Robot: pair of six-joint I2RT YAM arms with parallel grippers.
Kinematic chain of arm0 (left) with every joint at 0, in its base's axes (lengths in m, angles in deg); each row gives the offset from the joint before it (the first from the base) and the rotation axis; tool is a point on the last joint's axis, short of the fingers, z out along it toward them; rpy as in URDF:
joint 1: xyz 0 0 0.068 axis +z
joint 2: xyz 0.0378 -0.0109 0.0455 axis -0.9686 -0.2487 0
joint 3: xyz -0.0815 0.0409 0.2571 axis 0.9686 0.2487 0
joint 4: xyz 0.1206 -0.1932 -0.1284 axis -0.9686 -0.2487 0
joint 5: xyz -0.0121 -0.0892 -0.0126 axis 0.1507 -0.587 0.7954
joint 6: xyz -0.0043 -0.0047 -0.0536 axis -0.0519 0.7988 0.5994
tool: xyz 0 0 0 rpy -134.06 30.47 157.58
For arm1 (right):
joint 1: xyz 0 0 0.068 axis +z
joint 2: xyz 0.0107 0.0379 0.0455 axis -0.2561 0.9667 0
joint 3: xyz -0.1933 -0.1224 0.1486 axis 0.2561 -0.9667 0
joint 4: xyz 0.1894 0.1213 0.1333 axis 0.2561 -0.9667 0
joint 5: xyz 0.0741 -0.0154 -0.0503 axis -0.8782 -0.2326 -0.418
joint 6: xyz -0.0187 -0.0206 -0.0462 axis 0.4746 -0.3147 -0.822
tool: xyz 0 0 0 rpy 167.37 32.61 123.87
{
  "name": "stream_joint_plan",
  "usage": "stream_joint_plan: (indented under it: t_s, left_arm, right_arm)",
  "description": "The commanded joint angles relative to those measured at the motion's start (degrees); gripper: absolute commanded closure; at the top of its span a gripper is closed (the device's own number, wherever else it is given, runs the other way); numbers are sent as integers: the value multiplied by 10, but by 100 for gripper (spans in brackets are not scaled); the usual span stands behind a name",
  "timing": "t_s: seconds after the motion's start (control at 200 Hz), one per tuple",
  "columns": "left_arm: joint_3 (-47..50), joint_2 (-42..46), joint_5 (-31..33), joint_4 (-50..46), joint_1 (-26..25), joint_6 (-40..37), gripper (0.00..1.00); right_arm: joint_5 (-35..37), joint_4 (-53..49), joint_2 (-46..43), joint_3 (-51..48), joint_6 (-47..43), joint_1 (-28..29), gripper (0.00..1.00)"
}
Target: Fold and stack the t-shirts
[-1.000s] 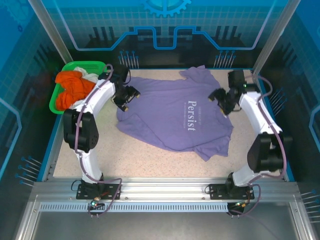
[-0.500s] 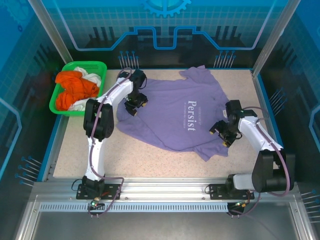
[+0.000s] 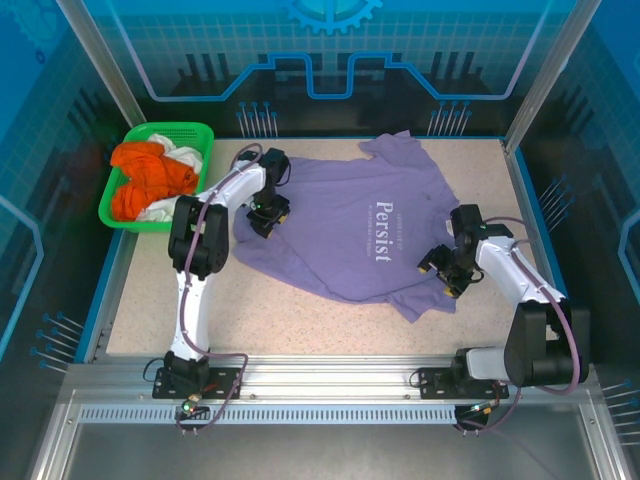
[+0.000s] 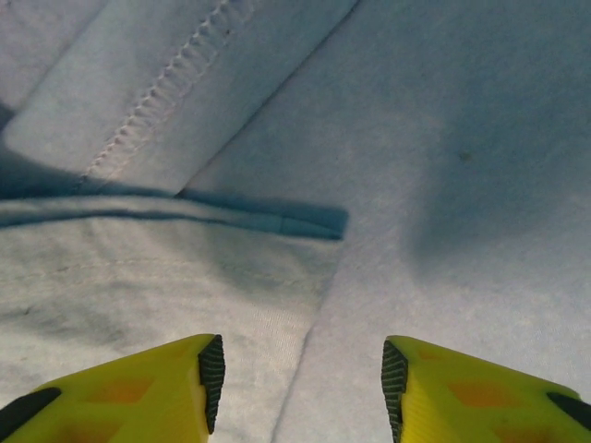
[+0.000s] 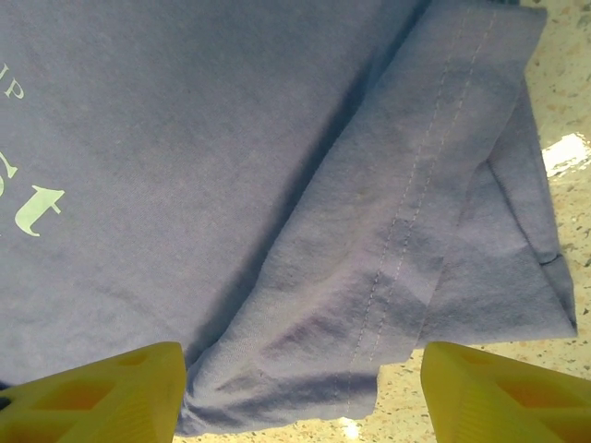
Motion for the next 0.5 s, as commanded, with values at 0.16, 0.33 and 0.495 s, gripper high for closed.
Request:
stream_joint_plan:
  t_s: [0.16, 0.33, 0.495]
  left_arm:
    - [0, -22, 6, -1, 11, -1, 51]
    - [-5, -27, 11, -6, 17, -7, 60]
    - [23, -15, 7, 7, 16, -7, 60]
  right_arm:
    - [-15, 0, 1, -5, -9, -1, 32]
    - [-12, -6, -6, -9, -9, -1, 33]
    - [-9, -4, -9, -12, -9, -1, 33]
